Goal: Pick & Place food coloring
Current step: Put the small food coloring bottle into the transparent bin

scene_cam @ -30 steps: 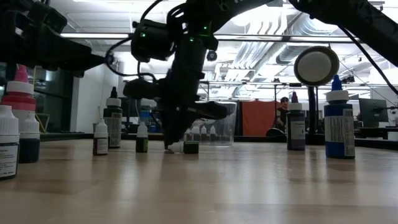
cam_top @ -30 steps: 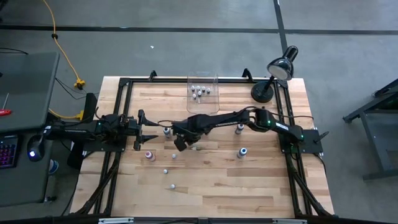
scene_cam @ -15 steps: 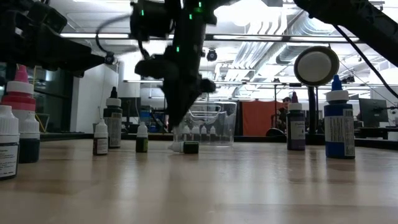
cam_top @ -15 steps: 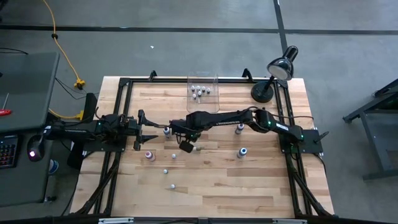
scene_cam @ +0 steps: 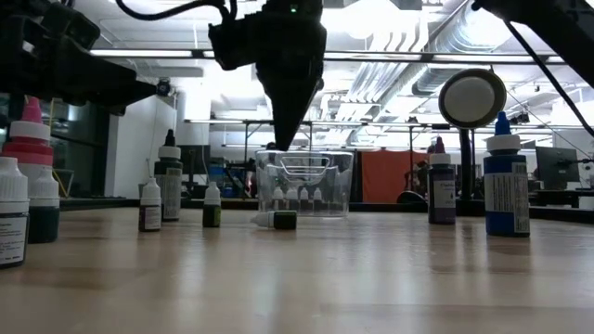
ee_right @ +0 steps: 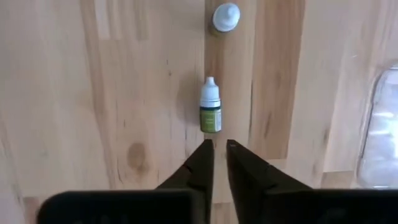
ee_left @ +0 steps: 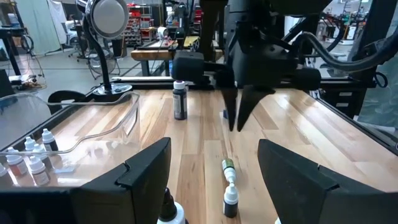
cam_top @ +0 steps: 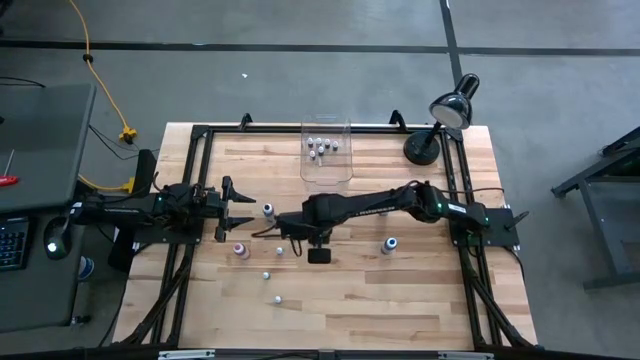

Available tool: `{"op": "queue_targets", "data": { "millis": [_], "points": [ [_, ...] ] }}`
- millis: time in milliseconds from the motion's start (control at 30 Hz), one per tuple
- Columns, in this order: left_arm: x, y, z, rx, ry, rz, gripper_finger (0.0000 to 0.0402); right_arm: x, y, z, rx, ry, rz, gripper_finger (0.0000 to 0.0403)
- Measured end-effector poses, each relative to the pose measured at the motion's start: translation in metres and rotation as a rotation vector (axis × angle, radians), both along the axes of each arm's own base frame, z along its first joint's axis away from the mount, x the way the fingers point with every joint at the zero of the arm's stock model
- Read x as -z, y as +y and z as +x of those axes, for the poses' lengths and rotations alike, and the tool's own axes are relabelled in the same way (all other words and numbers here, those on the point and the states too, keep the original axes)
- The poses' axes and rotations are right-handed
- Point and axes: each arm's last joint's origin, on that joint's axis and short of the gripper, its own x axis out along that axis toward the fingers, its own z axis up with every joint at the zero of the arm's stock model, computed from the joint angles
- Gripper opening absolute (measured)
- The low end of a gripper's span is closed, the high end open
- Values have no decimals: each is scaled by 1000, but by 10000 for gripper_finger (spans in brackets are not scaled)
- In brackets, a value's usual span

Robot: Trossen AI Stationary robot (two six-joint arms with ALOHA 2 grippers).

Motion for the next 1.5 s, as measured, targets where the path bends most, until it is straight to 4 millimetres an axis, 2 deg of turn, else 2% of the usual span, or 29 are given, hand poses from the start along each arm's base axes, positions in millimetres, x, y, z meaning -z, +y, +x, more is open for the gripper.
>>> {"op": "queue_targets", "data": {
  "millis": [267, 400, 567, 767, 1067, 1500],
  "points": [
    [0, 0, 0, 0, 0, 0, 239, 2, 0, 5, 3, -45, 3, 149],
    [0, 0, 0, 0, 0, 0, 239, 25, 1, 7, -5, -28, 52, 194],
    [0, 0, 0, 0, -1, 0, 239, 49, 2, 10, -8, -55, 68, 229],
    [0, 0, 0, 0, 0, 0, 239, 58, 2, 10, -4, -67, 53, 240],
    [0, 0, 0, 0, -1, 0, 239, 58, -8, 13, 15, -84, 52, 241],
    [0, 0, 0, 0, -1, 0, 239, 67, -7, 14, 14, -61, 55, 235]
  ]
}}
